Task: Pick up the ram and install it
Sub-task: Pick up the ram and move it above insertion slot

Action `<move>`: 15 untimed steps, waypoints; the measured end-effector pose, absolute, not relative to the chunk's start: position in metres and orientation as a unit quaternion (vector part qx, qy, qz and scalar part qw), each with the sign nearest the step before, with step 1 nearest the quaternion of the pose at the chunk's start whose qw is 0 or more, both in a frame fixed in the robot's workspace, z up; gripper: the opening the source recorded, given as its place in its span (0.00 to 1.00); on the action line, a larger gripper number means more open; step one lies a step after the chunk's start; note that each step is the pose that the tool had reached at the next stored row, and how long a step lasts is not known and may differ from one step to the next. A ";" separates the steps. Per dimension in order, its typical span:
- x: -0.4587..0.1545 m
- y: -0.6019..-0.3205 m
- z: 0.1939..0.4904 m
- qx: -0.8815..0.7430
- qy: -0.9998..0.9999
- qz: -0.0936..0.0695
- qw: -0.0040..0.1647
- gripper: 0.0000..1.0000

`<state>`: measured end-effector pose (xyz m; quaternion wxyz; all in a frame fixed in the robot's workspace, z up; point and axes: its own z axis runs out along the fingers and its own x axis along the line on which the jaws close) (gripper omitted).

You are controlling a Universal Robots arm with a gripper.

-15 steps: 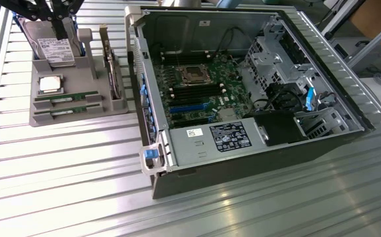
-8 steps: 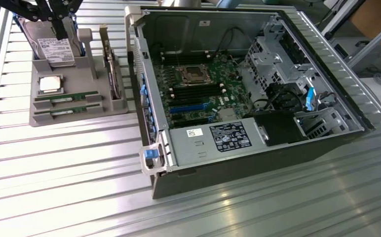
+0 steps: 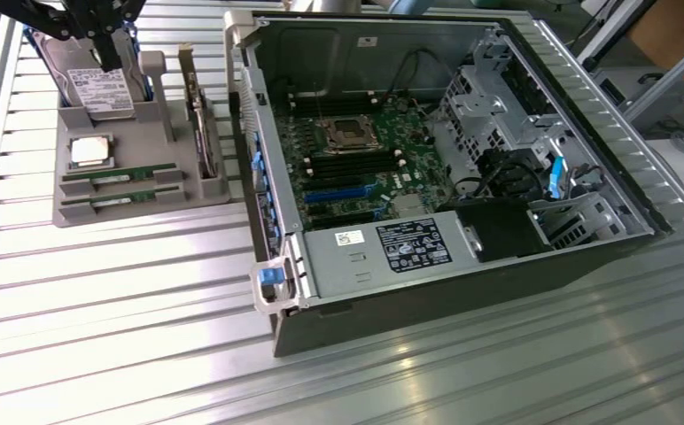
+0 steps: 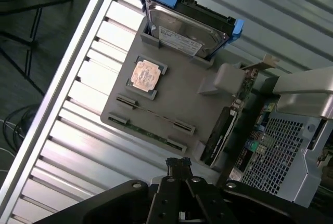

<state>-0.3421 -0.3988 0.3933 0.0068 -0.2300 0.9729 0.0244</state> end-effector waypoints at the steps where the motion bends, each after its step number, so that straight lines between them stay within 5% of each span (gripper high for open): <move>1: -0.342 -0.399 0.393 -0.235 0.972 0.024 0.007 0.11; 15: -0.342 -0.399 0.393 -0.330 0.943 0.025 0.004 0.11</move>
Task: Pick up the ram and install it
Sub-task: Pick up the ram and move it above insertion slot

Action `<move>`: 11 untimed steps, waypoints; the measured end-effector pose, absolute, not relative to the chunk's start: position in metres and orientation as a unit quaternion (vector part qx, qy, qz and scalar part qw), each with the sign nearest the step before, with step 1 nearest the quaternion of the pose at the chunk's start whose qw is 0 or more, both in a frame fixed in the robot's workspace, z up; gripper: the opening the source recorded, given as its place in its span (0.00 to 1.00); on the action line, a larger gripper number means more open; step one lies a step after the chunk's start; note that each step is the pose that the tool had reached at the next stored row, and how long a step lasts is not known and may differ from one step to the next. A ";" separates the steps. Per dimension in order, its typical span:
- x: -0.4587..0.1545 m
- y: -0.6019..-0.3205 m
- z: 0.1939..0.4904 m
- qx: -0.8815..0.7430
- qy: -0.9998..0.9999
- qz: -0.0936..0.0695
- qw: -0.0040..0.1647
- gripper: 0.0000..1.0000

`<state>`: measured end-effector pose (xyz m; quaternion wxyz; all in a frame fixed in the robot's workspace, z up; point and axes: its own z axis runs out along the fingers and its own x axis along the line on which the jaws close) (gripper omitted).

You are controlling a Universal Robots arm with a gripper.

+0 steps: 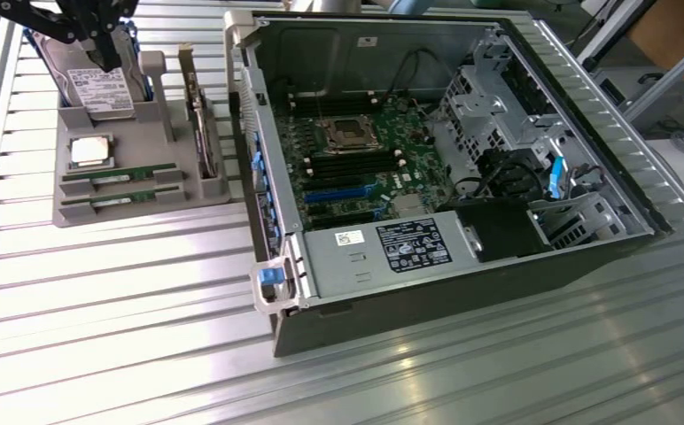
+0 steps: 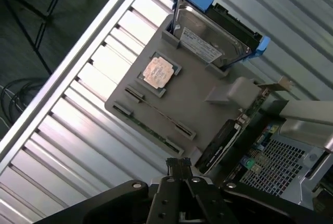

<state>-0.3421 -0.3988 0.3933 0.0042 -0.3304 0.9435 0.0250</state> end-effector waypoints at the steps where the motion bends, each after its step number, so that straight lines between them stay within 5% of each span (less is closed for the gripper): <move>1: -0.342 -0.399 0.393 -0.337 0.941 0.025 0.004 0.11; 11: -0.342 -0.399 0.393 -0.404 0.914 0.025 0.002 0.11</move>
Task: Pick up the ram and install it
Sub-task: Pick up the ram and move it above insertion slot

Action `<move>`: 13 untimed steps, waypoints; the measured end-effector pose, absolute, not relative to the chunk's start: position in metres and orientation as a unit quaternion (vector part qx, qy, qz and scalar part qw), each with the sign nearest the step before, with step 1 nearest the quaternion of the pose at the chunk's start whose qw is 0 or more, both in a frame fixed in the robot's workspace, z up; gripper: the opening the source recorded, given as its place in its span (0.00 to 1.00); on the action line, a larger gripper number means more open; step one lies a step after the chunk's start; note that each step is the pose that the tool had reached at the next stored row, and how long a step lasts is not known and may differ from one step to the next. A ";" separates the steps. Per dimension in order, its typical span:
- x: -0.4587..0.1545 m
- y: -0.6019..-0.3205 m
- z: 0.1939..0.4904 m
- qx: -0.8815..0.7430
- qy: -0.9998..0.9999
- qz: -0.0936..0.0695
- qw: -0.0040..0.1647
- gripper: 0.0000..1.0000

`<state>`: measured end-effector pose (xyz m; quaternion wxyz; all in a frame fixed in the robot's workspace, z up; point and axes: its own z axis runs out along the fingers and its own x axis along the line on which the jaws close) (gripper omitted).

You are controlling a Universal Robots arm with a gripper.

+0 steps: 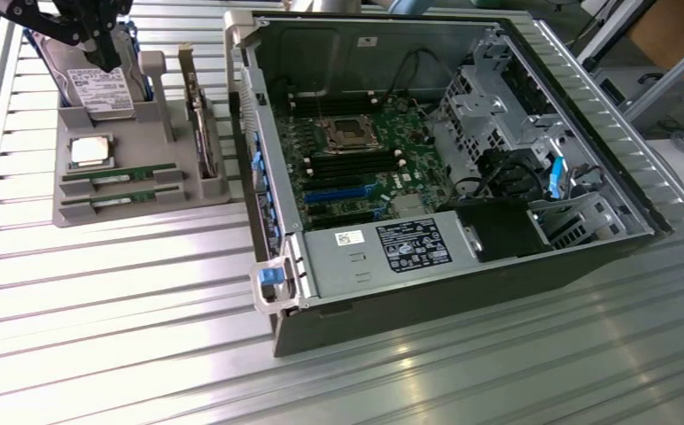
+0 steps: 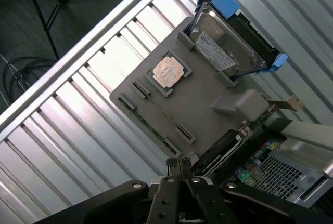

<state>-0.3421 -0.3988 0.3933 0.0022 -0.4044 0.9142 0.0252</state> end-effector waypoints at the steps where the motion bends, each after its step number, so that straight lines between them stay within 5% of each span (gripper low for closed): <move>1: -0.342 -0.399 0.393 -0.410 0.912 0.025 0.002 0.11; 13: -0.342 -0.399 0.393 -0.477 0.879 0.025 0.000 0.11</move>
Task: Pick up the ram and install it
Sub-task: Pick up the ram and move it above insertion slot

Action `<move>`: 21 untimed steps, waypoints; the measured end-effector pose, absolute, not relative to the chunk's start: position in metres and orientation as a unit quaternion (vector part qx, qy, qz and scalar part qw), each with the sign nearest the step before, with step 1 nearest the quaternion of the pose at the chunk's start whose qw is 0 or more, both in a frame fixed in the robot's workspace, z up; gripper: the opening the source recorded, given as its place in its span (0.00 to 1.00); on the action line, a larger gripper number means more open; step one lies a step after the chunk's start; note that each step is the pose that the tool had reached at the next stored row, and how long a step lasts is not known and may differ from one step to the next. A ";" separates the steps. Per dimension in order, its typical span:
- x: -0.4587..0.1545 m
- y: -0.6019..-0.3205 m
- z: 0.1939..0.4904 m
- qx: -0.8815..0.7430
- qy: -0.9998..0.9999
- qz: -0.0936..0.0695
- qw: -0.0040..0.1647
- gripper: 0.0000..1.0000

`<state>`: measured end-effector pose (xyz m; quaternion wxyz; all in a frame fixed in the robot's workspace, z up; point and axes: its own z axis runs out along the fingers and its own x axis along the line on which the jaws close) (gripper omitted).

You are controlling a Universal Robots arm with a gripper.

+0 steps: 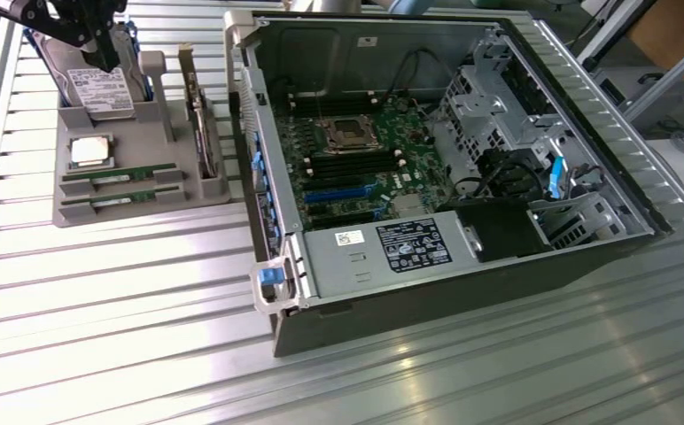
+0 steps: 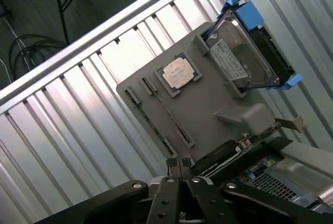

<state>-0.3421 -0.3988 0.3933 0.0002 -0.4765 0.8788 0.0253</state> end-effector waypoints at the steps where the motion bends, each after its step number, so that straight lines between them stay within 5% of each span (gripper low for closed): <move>1: -0.342 -0.399 0.393 -0.480 0.877 0.025 0.000 0.11; 21: -0.342 -0.399 0.393 -0.604 0.797 0.025 -0.004 0.11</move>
